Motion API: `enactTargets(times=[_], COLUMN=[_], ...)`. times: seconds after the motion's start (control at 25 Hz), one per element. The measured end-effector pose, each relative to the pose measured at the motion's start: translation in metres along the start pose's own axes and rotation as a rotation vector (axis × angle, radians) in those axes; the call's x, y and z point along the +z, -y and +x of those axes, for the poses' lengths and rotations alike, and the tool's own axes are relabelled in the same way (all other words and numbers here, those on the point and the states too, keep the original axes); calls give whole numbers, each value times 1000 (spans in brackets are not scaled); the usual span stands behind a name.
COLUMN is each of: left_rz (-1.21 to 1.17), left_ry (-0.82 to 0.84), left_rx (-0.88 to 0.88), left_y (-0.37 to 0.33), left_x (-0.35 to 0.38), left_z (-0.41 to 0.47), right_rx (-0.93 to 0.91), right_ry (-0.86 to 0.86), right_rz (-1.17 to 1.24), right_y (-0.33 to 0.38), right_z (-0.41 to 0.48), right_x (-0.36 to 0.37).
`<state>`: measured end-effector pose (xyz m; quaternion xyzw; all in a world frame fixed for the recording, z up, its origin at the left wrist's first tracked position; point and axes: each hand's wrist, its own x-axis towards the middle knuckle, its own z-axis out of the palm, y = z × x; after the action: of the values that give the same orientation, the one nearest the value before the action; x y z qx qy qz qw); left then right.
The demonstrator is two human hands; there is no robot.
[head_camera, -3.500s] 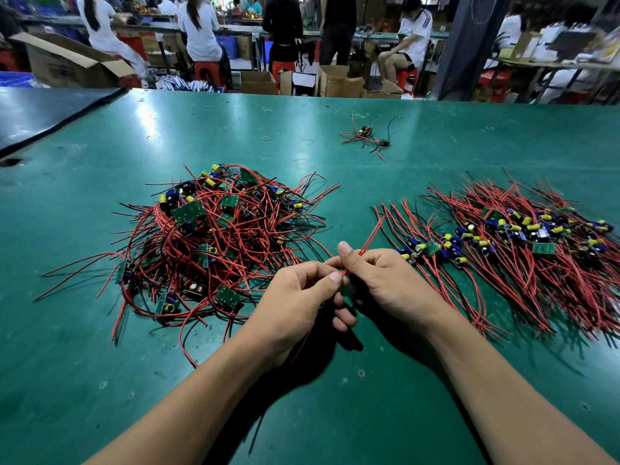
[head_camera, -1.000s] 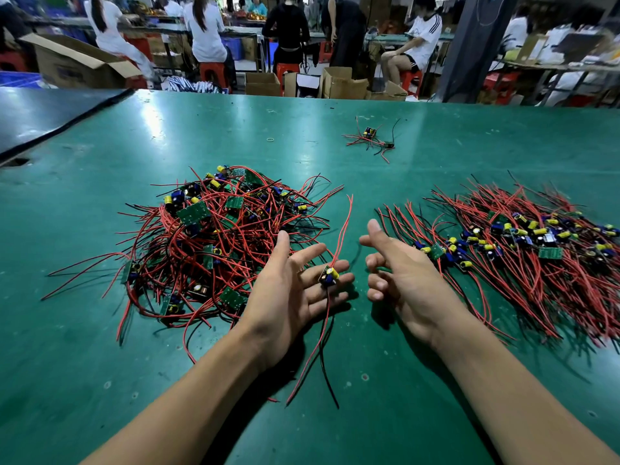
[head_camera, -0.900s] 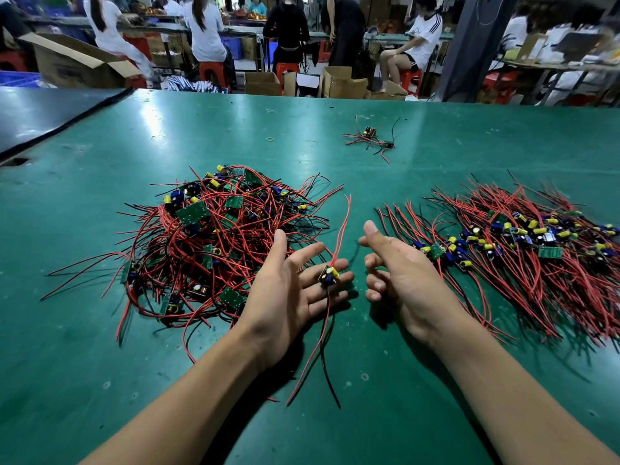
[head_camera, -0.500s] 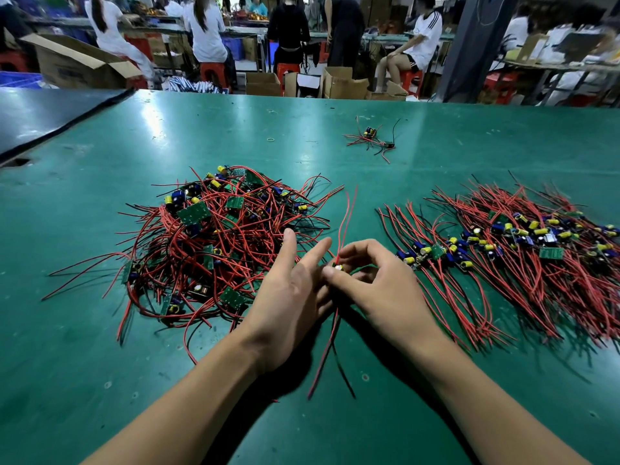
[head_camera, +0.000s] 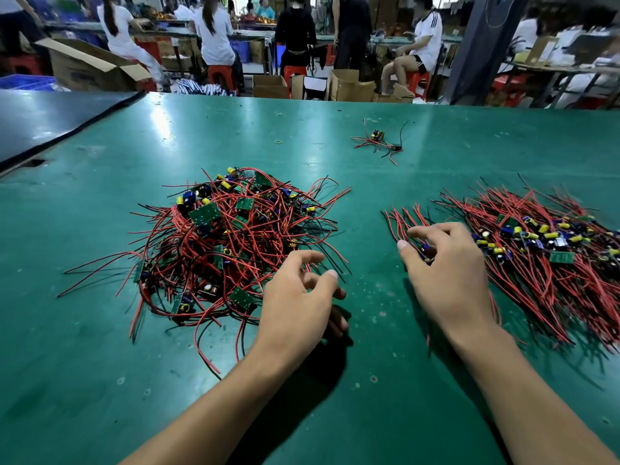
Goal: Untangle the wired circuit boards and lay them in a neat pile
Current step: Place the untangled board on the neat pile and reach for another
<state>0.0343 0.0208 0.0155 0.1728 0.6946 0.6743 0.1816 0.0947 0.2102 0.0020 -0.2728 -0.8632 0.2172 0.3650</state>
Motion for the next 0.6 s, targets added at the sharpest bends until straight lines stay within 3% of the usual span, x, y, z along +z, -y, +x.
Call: enactTargets(times=[0.12,0.24,0.6], left_rz=[-82,-156,-228], left_ry=[-34,-36,85], left_rx=[-120,-196,-286], left_y=[4,7,-1], left_x=[0,-3,-12], left_z=[7,13,19], right_rx=[-174,-124,-34], right_ry=[146,279,273], right_rz=[44,-36,-191], right_y=[9,6,3], right_z=[-9,-12,-5], right_x=[10,17,7])
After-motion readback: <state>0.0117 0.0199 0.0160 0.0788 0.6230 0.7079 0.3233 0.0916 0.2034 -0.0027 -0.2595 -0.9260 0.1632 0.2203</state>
